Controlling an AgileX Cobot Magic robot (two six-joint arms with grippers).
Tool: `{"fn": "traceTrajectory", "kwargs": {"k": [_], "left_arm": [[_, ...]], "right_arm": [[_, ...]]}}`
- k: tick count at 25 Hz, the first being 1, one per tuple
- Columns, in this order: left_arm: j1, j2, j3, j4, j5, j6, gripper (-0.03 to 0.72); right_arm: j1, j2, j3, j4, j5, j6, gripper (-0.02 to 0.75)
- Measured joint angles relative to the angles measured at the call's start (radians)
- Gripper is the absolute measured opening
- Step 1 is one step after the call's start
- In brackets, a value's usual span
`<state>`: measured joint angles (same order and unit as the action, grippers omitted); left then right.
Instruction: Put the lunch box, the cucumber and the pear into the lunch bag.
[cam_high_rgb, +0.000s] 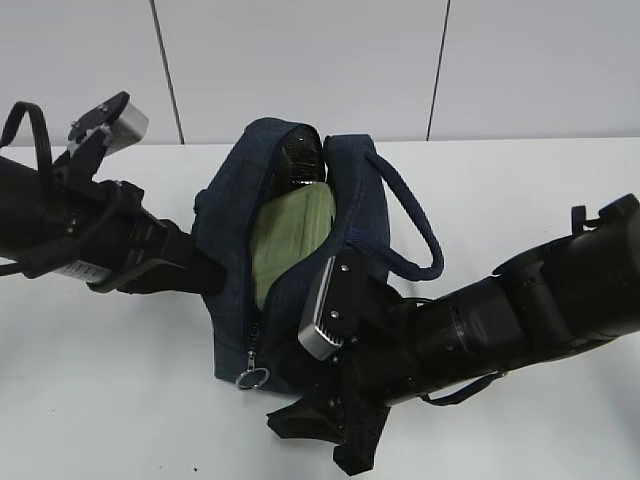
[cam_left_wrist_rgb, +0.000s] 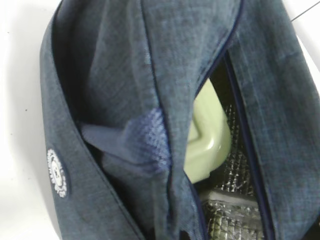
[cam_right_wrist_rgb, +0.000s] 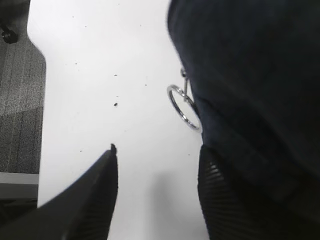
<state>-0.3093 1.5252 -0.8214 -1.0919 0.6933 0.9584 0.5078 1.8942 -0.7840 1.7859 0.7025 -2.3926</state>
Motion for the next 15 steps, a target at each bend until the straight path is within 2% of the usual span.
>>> {"fn": "traceTrajectory", "kwargs": {"k": [15], "left_arm": [[0.0,0.008,0.0,-0.015,0.006,0.0,-0.009]], "right_arm": [[0.0,0.007,-0.044,0.0,0.022,-0.006,0.405]]}}
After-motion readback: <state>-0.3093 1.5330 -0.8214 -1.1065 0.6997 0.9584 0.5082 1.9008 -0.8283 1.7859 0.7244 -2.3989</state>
